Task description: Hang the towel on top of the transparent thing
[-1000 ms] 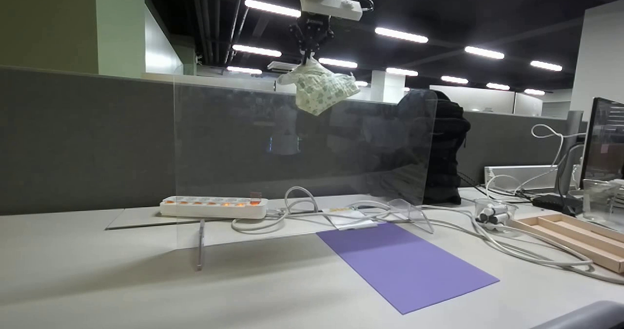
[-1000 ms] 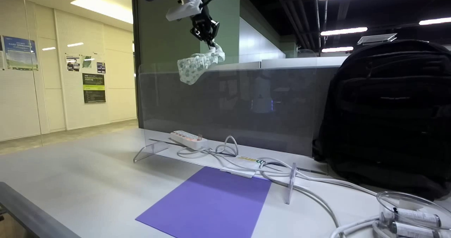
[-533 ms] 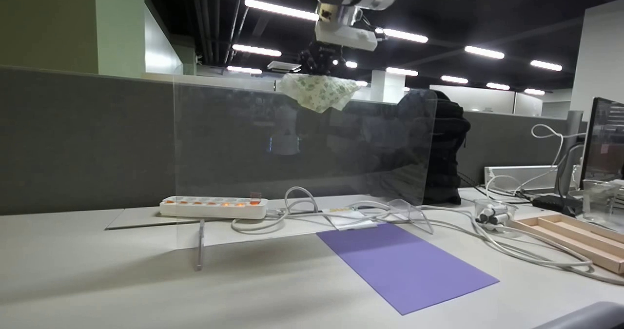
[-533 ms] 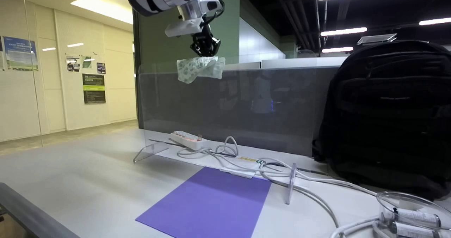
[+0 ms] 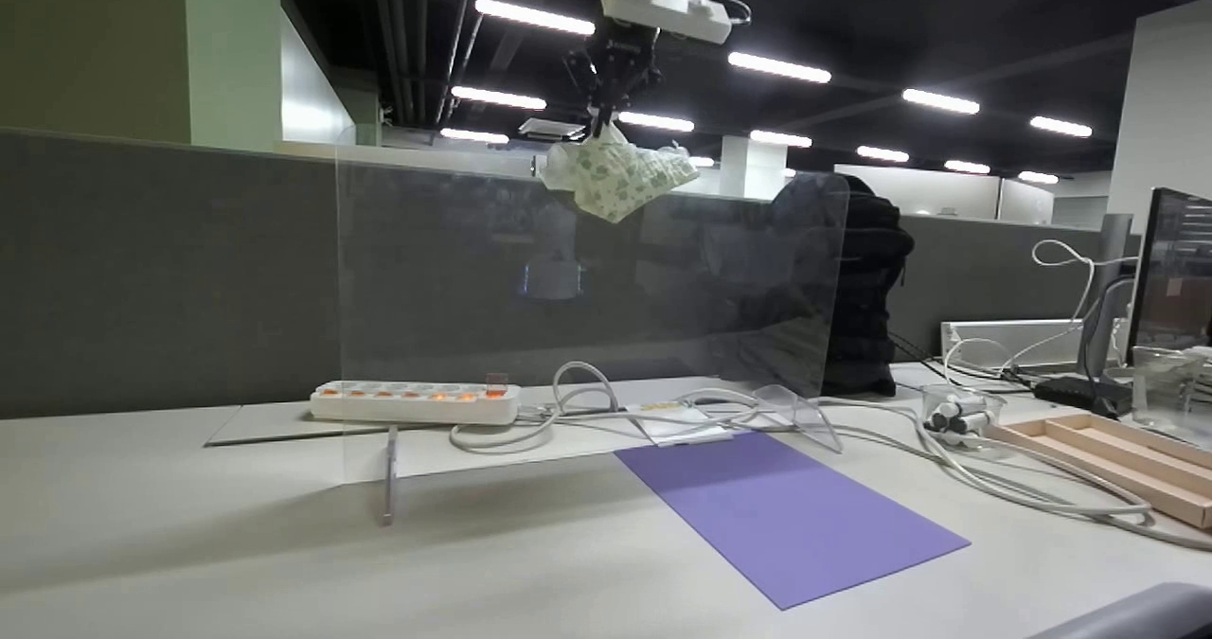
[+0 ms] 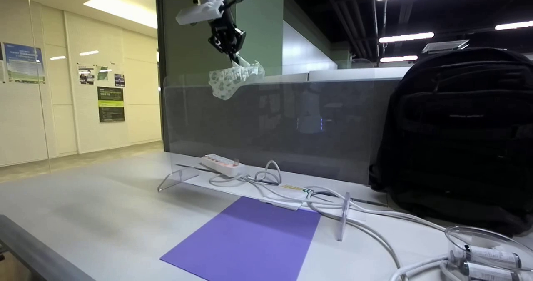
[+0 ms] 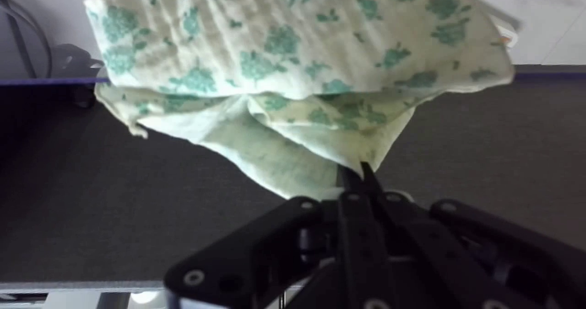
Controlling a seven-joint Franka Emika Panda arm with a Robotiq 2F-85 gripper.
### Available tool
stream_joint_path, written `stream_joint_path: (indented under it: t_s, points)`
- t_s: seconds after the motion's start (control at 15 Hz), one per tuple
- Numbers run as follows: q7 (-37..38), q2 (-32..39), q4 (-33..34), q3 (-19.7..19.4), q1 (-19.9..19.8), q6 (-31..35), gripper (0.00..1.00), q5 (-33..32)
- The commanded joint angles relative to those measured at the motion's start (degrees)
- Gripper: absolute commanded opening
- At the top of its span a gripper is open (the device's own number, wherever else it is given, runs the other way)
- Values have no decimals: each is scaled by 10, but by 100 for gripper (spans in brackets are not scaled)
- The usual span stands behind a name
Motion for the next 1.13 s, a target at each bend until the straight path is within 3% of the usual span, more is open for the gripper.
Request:
stream_joint_path:
  t_s: [0.0, 0.07, 0.67, 1.07]
  points:
    - [20, -10, -18, 2, -14, 14, 33, -2]
    - [39, -26, 1, 10, -10, -17, 40, -9]
    - [16, 24, 2, -15, -46, 21, 98, -6]
    - [-11, 74, -54, -49, -71, 63, 100, 38]
